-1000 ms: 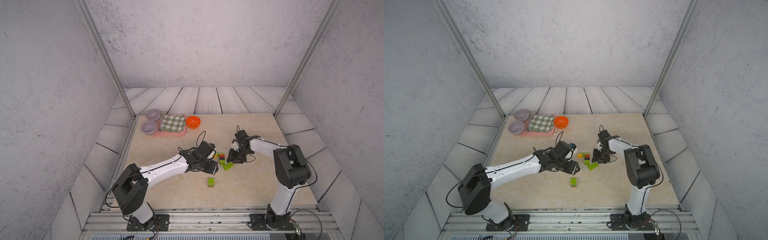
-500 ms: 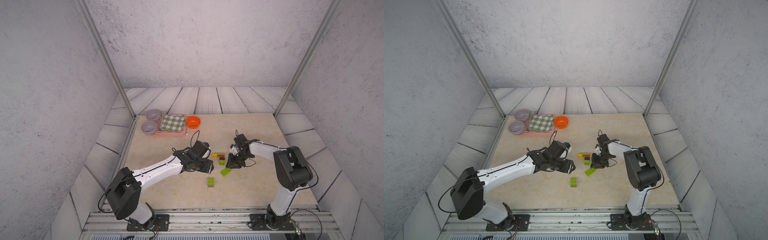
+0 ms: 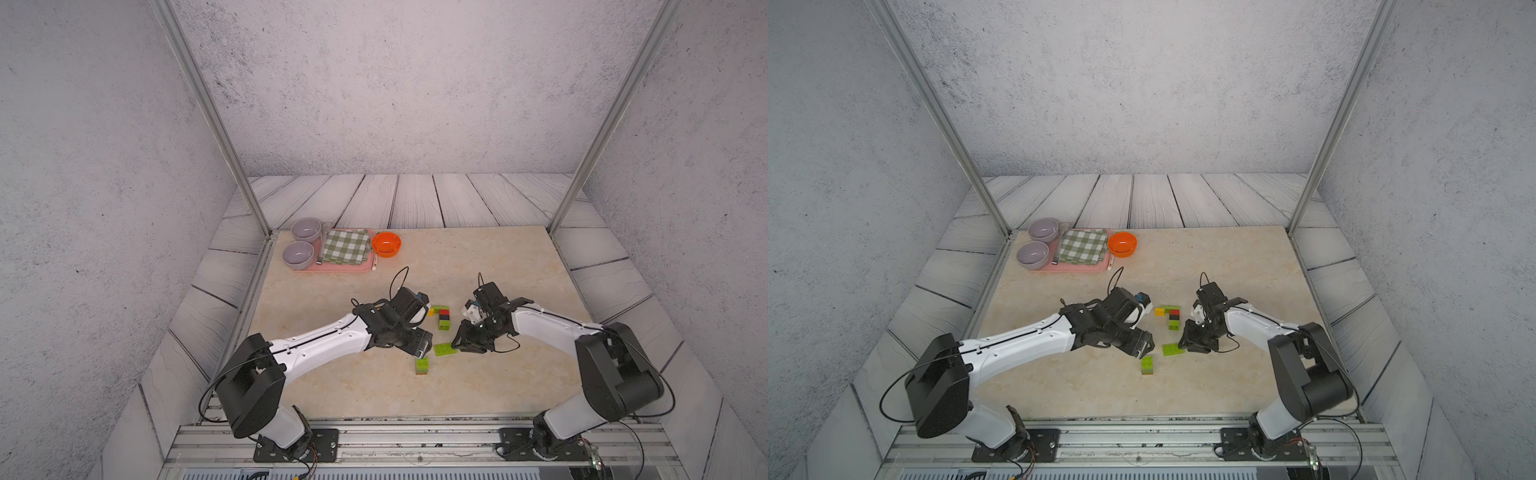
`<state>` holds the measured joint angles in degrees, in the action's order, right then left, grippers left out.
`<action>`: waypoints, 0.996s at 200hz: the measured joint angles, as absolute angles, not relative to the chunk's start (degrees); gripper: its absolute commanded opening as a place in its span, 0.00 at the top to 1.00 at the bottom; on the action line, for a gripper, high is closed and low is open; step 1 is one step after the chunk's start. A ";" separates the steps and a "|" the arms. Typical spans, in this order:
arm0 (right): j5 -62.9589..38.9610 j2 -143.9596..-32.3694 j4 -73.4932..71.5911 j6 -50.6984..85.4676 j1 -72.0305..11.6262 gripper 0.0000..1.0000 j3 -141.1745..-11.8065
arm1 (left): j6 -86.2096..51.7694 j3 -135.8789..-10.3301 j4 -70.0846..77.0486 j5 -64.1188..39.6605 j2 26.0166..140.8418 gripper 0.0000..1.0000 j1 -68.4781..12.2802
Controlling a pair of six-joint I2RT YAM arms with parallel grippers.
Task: Assemble the letter r with lego
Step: Move the lego brick at the center of the board, then pick up the lego brick from the center of the board.
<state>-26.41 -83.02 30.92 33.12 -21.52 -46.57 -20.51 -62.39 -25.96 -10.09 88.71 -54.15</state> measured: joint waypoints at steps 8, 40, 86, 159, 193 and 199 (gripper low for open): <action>-25.06 -78.37 31.29 33.87 -20.08 0.58 -45.87 | -18.92 -63.64 -25.45 -9.02 90.02 0.26 -55.61; -20.51 -60.12 35.22 36.84 -10.28 0.49 -43.94 | -11.66 -71.96 -26.98 -6.81 97.89 0.30 -60.64; -19.33 -50.54 46.22 36.12 -3.18 0.50 -47.00 | -2.98 -79.42 -30.92 -4.93 107.46 0.34 -61.89; -20.14 -44.73 51.86 34.68 -3.14 0.53 -49.19 | 4.58 -85.56 -35.16 -0.84 116.33 0.36 -61.84; -21.65 -45.23 52.10 34.09 -3.14 0.54 -49.17 | 6.70 -87.79 -36.27 -0.27 119.48 0.37 -61.84; -21.98 -45.23 52.10 34.02 -3.14 0.54 -49.17 | 6.96 -88.07 -36.45 -0.23 119.92 0.37 -61.82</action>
<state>-21.98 -45.23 52.10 34.02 -3.14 -49.17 6.96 -88.07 -36.45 -0.23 119.92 -61.82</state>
